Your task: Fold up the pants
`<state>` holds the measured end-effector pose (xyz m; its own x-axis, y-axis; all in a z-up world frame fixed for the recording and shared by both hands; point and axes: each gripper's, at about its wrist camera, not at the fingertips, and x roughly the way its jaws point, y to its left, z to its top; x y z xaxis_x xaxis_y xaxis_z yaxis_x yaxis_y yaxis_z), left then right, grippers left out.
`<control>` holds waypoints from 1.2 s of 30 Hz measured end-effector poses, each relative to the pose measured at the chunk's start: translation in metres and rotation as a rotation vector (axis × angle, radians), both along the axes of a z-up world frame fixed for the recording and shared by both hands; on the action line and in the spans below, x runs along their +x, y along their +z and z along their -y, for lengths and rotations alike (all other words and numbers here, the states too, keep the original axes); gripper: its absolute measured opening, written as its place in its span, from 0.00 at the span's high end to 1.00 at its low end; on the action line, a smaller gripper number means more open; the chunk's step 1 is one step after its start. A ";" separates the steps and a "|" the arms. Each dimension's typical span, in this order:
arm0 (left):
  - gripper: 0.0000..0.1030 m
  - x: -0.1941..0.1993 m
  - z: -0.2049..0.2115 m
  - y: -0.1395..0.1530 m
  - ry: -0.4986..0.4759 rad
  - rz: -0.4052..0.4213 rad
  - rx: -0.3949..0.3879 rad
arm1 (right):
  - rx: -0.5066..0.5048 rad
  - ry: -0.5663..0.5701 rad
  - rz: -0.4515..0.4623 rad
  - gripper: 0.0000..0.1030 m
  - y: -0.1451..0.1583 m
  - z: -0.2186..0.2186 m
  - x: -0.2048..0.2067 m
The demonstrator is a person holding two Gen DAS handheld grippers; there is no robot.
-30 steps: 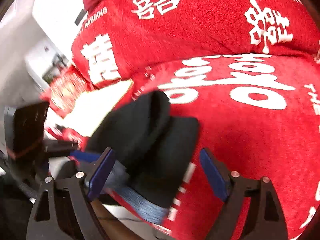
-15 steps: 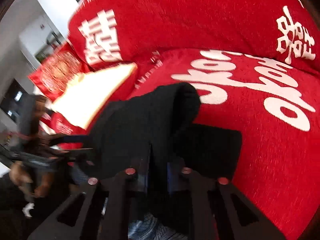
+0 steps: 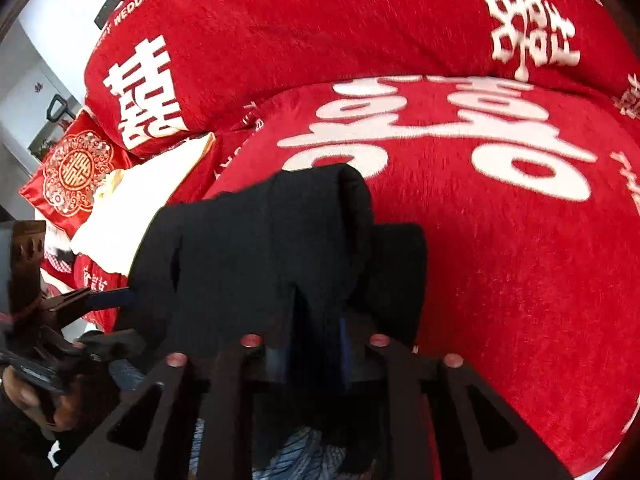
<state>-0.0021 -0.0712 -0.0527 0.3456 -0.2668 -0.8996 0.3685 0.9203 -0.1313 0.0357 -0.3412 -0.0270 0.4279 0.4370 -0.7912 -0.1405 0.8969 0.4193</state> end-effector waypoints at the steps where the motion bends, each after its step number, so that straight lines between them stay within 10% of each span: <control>1: 0.01 -0.003 0.004 0.000 -0.012 0.014 0.033 | 0.024 -0.008 -0.011 0.73 0.003 0.003 0.000; 6: 0.01 -0.003 0.003 -0.001 0.012 0.023 0.027 | -0.136 -0.094 0.165 0.42 0.064 0.005 -0.012; 11: 0.01 -0.003 0.001 -0.001 0.017 0.024 0.020 | -0.049 0.114 0.201 0.29 0.074 -0.039 0.021; 15: 0.01 -0.003 -0.003 0.002 0.002 0.012 -0.025 | -0.174 0.073 -0.007 0.28 0.010 -0.040 0.060; 27: 0.01 -0.003 -0.005 -0.001 0.024 0.015 -0.016 | -0.237 0.109 0.169 0.23 0.082 -0.056 -0.075; 36: 0.01 -0.005 -0.003 -0.002 0.020 0.027 -0.007 | -0.503 0.104 0.062 0.21 0.015 -0.080 -0.106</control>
